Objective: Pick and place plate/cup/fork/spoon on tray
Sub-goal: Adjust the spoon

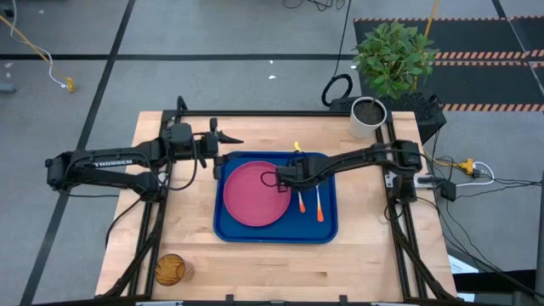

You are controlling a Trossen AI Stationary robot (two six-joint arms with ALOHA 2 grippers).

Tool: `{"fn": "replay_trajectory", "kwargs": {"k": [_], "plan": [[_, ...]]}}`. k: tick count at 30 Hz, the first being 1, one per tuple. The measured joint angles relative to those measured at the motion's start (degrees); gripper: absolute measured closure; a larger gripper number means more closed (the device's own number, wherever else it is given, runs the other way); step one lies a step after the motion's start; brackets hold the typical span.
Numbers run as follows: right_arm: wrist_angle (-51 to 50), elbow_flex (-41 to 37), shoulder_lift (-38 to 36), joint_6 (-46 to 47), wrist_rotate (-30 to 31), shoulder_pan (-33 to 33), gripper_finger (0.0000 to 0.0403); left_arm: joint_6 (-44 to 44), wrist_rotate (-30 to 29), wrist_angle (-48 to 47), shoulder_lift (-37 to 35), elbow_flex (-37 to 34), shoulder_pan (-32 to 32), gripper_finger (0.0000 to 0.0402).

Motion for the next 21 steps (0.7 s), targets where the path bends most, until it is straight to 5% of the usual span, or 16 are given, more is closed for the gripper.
{"fn": "replay_trajectory", "kwargs": {"k": [10, 21], "plan": [[-3.3, 0.0, -1.4, 10.6, -0.2, 5.1, 0.0402, 0.0, 0.0, -0.3, 0.0, 0.0, 0.0, 0.0234], [-2.3, -3.8, -1.1, 12.1, -0.3, 5.5, 0.0403, 0.0, 0.2, -0.2, -0.4, 0.0, 0.0, 0.0234]]}}
